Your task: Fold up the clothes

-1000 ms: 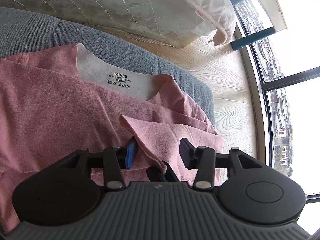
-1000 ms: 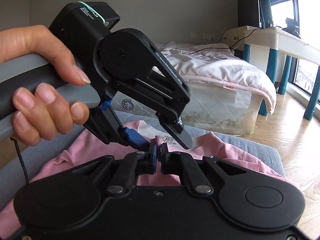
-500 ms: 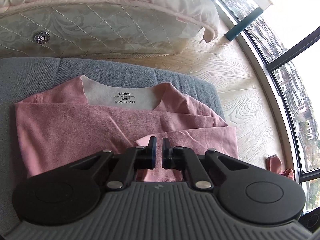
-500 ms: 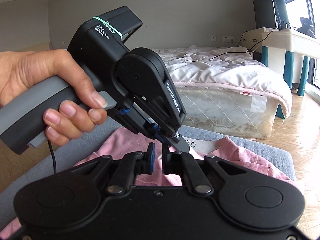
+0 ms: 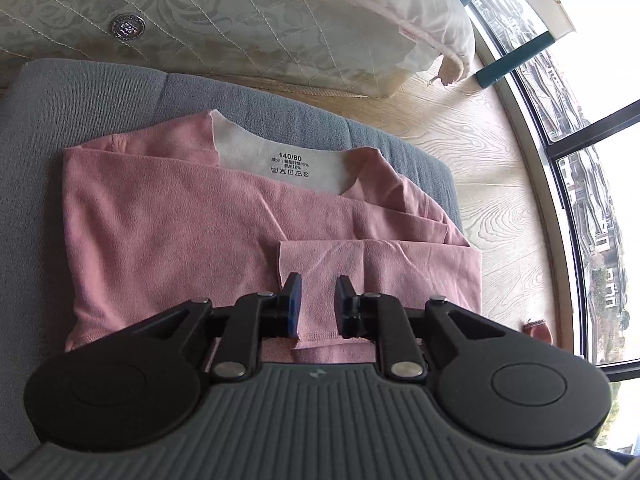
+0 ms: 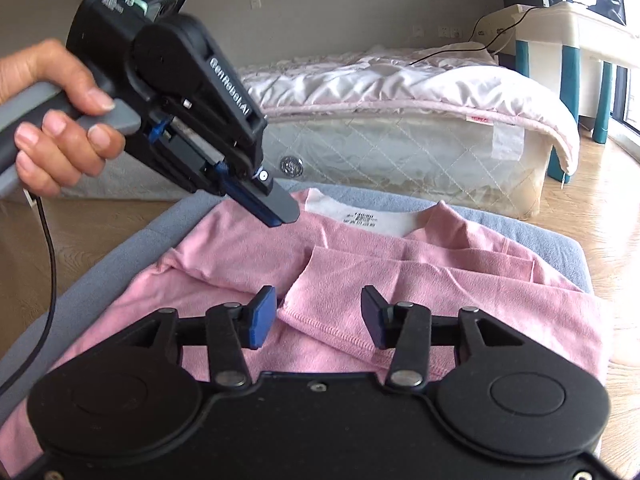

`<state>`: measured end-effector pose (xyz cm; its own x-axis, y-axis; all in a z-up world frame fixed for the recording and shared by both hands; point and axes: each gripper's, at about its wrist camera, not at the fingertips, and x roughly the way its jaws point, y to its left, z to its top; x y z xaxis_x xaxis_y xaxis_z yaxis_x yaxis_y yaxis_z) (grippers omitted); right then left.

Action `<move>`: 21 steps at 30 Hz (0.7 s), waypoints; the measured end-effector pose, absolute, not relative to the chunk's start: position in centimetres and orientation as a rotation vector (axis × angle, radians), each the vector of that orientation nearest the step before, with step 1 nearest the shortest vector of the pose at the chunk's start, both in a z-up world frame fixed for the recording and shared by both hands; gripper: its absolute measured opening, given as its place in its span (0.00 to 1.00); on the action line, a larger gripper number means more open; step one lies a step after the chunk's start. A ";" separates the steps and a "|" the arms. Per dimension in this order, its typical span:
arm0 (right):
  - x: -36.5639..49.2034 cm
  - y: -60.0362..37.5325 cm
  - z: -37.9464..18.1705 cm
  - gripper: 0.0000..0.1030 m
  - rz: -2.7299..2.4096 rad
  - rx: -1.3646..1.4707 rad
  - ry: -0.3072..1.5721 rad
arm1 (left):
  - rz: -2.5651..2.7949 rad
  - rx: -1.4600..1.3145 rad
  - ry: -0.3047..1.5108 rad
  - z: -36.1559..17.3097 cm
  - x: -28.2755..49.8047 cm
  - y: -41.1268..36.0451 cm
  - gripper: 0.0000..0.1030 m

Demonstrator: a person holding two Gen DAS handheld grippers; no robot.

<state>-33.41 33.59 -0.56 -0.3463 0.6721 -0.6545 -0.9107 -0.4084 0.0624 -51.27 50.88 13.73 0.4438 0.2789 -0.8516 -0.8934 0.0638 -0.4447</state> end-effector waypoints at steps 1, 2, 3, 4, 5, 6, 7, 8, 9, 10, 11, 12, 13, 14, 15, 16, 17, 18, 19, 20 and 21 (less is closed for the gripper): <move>-33.9 33.7 -0.9 0.48 1.915 -0.699 0.510 | 1.005 -1.178 0.668 13.6 -51.2 50.8 0.47; -34.4 33.8 -1.3 0.48 1.918 -0.708 0.495 | 1.023 -1.162 0.680 13.5 -51.0 50.8 0.52; -34.9 33.9 -1.7 0.49 1.921 -0.715 0.480 | 1.033 -1.132 0.708 13.6 -50.7 50.9 0.56; -35.2 34.0 -1.9 0.49 1.918 -0.707 0.467 | 1.042 -1.102 0.736 13.7 -50.4 50.9 0.57; -35.6 34.1 -2.2 0.50 1.908 -0.711 0.448 | 1.051 -1.069 0.763 13.7 -50.1 50.9 0.57; -36.0 34.1 -2.4 0.50 1.904 -0.725 0.428 | 1.060 -1.025 0.782 13.9 -49.7 50.9 0.58; -36.6 34.1 -2.7 0.50 1.899 -0.756 0.398 | 1.059 -0.996 0.788 14.0 -49.5 50.9 0.60; -37.3 34.0 -3.1 0.50 1.890 -0.804 0.359 | 1.051 -0.985 0.789 14.1 -49.4 51.0 0.63; -37.9 33.9 -3.6 0.50 1.881 -0.851 0.319 | 1.042 -0.980 0.788 14.2 -49.2 51.0 0.68; -38.3 33.8 -3.9 0.50 1.871 -0.875 0.284 | 1.041 -0.979 0.776 14.2 -49.2 51.1 0.74; -38.6 33.9 -4.2 0.50 1.862 -0.887 0.268 | 1.042 -0.977 0.763 14.3 -49.2 51.1 0.76; -38.8 34.0 -4.6 0.50 1.842 -0.896 0.257 | 1.053 -0.971 0.742 14.4 -49.3 51.1 0.81; -38.9 34.2 -4.8 0.50 1.820 -0.888 0.257 | 1.075 -0.958 0.719 14.5 -49.4 51.2 0.86; -39.0 34.3 -5.0 0.50 1.799 -0.880 0.257 | 1.086 -0.948 0.711 14.7 -49.4 51.2 0.88; -39.2 34.5 -5.1 0.49 1.778 -0.869 0.268 | 1.081 -0.943 0.705 14.7 -49.5 51.3 0.89; -39.4 34.6 -5.1 0.49 1.772 -0.871 0.260 | 1.075 -0.939 0.699 14.7 -49.5 51.5 0.91; -39.6 34.5 -5.1 0.42 1.765 -0.873 0.250 | 1.060 -0.950 0.697 14.7 -49.5 51.6 0.91; -39.8 34.6 -5.0 0.30 1.769 -0.883 0.239 | 1.047 -0.966 0.696 14.6 -49.5 51.6 0.91; -39.7 34.6 -5.0 0.25 1.770 -0.881 0.243 | 1.032 -0.979 0.700 14.4 -49.4 51.6 0.92; -39.7 34.7 -5.0 0.14 1.770 -0.879 0.249 | 1.015 -0.989 0.710 14.3 -49.3 51.7 0.92; -39.4 34.8 -4.9 0.09 1.769 -0.862 0.270 | 1.004 -0.988 0.724 14.2 -49.1 51.7 0.92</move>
<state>-39.38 34.80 -4.85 -0.1394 0.7320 -0.6669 -0.8974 -0.3781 -0.2274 -49.08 51.69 14.17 0.3808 0.3447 -0.8580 -0.9230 0.1982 -0.3300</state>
